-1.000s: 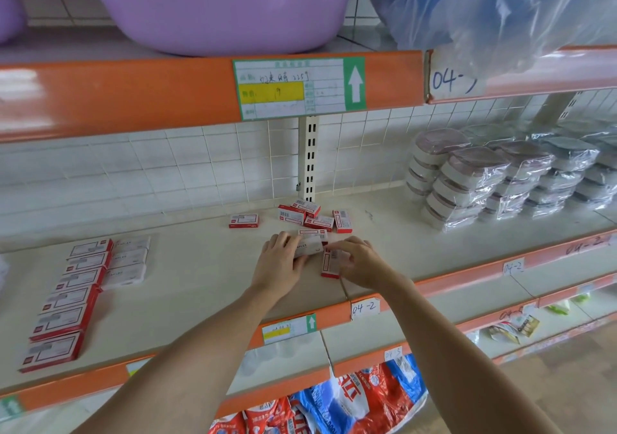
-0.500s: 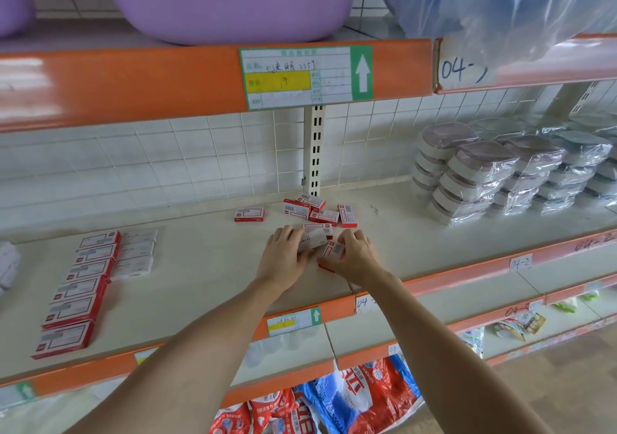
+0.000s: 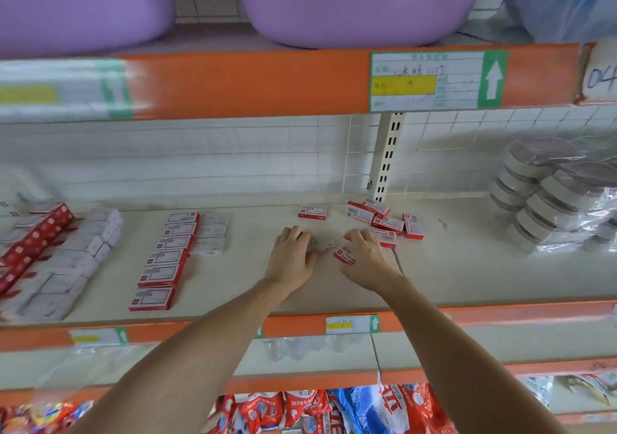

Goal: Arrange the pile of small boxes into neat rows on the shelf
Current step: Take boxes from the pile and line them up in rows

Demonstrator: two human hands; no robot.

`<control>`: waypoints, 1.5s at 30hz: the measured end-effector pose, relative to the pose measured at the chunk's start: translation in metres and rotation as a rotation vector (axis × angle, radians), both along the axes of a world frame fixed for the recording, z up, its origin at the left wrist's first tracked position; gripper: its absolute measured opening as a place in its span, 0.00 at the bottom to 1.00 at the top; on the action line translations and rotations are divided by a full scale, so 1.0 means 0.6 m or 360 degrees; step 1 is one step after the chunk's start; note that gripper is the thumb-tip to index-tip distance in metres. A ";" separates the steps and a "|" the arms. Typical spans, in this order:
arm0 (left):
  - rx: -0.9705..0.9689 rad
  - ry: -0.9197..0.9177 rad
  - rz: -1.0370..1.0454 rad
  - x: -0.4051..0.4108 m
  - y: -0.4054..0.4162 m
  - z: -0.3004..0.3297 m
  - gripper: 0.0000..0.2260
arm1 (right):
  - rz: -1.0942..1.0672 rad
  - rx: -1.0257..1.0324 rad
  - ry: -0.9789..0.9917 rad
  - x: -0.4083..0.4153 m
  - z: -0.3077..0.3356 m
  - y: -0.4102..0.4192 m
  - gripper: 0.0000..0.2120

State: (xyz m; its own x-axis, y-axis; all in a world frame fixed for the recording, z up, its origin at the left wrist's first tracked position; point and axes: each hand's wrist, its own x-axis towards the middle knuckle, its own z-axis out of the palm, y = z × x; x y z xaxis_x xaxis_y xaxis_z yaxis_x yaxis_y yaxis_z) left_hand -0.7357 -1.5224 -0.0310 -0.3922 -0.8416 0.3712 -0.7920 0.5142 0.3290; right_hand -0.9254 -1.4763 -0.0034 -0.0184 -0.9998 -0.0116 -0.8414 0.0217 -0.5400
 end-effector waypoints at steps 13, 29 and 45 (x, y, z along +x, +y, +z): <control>0.0103 -0.0332 0.0070 0.266 0.003 0.030 0.15 | 0.0145 -0.0215 0.0011 0.252 -0.016 -0.062 0.21; 0.0201 -0.0670 0.0037 0.360 -0.016 0.066 0.12 | 0.0052 -0.0139 0.0015 0.351 -0.016 -0.061 0.16; 0.0189 -0.0647 -0.0091 0.372 -0.029 0.069 0.17 | -0.0153 -0.0021 0.0101 0.364 0.006 -0.054 0.18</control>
